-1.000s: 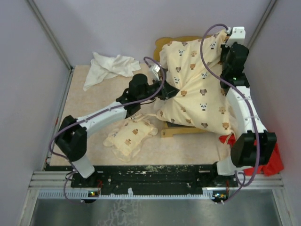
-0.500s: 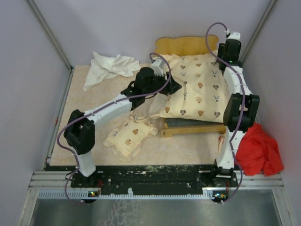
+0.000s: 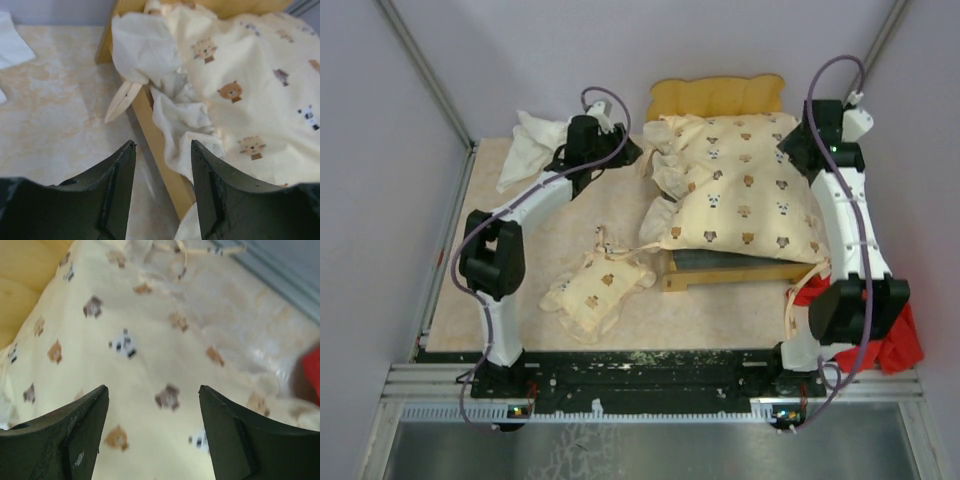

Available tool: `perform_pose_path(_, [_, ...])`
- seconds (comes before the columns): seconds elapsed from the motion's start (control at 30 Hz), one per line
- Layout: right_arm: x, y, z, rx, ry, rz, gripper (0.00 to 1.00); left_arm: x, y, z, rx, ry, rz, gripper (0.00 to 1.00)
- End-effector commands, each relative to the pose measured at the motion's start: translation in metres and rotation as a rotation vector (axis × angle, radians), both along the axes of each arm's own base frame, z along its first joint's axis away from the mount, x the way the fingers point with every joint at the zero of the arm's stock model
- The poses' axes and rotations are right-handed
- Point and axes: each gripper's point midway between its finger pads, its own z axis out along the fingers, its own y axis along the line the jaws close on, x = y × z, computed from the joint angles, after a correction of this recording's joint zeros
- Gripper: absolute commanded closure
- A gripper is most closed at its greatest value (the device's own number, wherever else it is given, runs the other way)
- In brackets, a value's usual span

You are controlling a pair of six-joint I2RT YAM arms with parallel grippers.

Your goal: Set up the pet bed

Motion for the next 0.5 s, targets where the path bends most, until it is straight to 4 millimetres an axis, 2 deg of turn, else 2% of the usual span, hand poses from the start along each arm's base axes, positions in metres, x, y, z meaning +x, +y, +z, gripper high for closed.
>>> perform_pose_path(0.0, [-0.087, 0.051, -0.016, 0.232, 0.053, -0.139, 0.28, -0.013, -0.049, -0.017, -0.076, 0.011, -0.211, 0.46])
perform_pose_path(0.1, [-0.125, 0.078, -0.048, 0.366, 0.11, -0.146, 0.29, -0.019, -0.067, -0.03, -0.106, 0.018, -0.303, 0.48])
perform_pose_path(0.23, [-0.174, 0.089, -0.093, 0.481, 0.214, -0.235, 0.33, -0.022, -0.07, -0.064, -0.088, 0.102, -0.289, 0.49])
perform_pose_path(0.37, [-0.197, 0.103, -0.11, 0.563, 0.234, -0.217, 0.44, -0.032, -0.075, -0.09, -0.077, 0.154, -0.288, 0.48])
perform_pose_path(0.47, [-0.204, 0.107, -0.116, 0.583, 0.211, -0.222, 0.45, -0.041, -0.082, -0.111, -0.054, 0.19, -0.299, 0.48])
